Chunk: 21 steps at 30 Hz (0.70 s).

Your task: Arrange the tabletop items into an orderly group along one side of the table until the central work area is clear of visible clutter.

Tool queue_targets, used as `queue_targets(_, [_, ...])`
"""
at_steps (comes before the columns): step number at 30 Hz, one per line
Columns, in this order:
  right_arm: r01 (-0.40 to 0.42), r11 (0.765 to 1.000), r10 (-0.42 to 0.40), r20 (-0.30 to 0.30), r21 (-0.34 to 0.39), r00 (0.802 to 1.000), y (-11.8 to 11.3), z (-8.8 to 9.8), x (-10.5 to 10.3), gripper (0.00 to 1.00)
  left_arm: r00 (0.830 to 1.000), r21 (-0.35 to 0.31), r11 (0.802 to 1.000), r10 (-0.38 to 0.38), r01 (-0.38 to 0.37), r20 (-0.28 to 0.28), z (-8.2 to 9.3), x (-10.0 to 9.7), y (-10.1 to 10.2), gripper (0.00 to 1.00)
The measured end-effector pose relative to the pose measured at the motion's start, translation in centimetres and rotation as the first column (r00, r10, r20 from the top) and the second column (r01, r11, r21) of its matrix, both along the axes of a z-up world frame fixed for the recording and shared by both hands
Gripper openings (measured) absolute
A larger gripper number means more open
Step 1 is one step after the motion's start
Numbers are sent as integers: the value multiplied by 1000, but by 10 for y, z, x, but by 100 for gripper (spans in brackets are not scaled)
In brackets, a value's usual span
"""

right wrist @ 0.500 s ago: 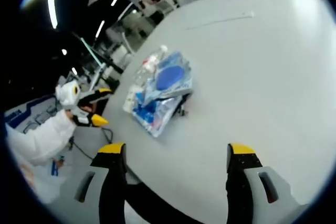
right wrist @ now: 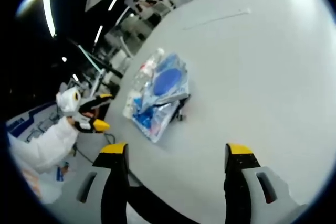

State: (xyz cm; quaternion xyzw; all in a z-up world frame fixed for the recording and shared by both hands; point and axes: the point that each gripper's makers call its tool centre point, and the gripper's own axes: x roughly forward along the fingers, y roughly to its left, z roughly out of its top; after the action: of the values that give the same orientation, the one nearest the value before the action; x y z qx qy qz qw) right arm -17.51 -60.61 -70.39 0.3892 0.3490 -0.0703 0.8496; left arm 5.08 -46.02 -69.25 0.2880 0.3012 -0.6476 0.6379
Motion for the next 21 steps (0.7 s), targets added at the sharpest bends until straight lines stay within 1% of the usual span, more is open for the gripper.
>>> queue_targets(2, [-2,1000,2,-4,6,1000,0,-1,0,73,1000,-10,1000,-7,7,11,3,-2,-2,98])
queue_targets(7, [-10,1000,10,-7,16,1000,0,-3,4,72,1000,-30,1000,-1,1,13,7,-3,-6,98])
queue_targets(10, [-25,1000,25,-4,16,1000,2,-1,8,72,1000,-27,1000,-5,5,13,6,-2,-7,98])
queue_targets(13, [-33,999,34,-4,18,999,2,-2,9,72,1000,-17,1000,-2,2,12,4,3,-6,98])
queue_targets(18, [-13,999,14,-2,43,1000,-2,-3,11,72,1000,-22,1000,10,-10,4,6,7,-8,97])
queue_targets(19, [-12,998,12,-9,63,1000,1,-4,10,71,1000,-21,1000,12,-12,2,6,7,-9,97])
queue_targets(21, [-11,998,12,-11,57,1000,-1,-5,10,71,1000,-22,1000,10,-10,4,7,6,-11,95])
